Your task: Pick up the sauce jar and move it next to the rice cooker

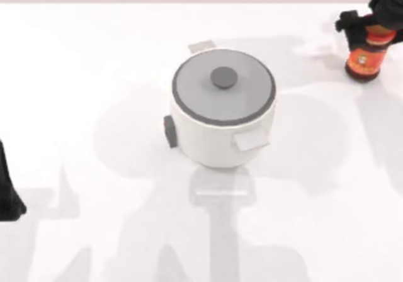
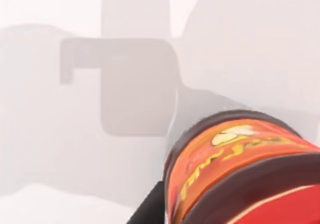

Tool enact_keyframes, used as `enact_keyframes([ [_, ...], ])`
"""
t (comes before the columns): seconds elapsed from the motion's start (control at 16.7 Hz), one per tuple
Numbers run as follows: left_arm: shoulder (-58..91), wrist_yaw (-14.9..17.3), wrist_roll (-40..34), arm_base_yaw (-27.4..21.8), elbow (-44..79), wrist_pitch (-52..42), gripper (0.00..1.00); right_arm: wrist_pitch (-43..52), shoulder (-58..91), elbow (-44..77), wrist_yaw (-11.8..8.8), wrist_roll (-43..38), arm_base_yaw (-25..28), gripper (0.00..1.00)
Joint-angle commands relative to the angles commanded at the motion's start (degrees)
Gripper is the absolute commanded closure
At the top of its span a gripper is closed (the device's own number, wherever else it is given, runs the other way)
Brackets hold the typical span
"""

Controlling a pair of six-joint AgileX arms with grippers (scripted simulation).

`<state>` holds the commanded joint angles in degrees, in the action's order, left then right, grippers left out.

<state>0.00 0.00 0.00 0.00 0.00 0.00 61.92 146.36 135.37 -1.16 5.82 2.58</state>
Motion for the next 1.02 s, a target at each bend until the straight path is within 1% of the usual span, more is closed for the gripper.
enact_keyframes([
  [0.24, 0.00, 0.00, 0.00, 0.00, 0.00, 0.00, 0.00, 0.30, -4.22, -4.19, -0.11, 0.01, 0.40, 1.00],
  [0.6, 0.00, 0.00, 0.00, 0.00, 0.00, 0.00, 0.00, 1.81, -23.07, -20.57, -0.11, -0.57, 1.16, 1.00],
  [0.72, 0.00, 0.00, 0.00, 0.00, 0.00, 0.00, 0.00, 2.32, -27.29, -24.69, -0.10, -0.67, 1.42, 1.00],
  [1.02, 0.00, 0.00, 0.00, 0.00, 0.00, 0.00, 0.00, 2.60, -29.11, -26.50, -0.10, -0.71, 1.57, 1.00],
])
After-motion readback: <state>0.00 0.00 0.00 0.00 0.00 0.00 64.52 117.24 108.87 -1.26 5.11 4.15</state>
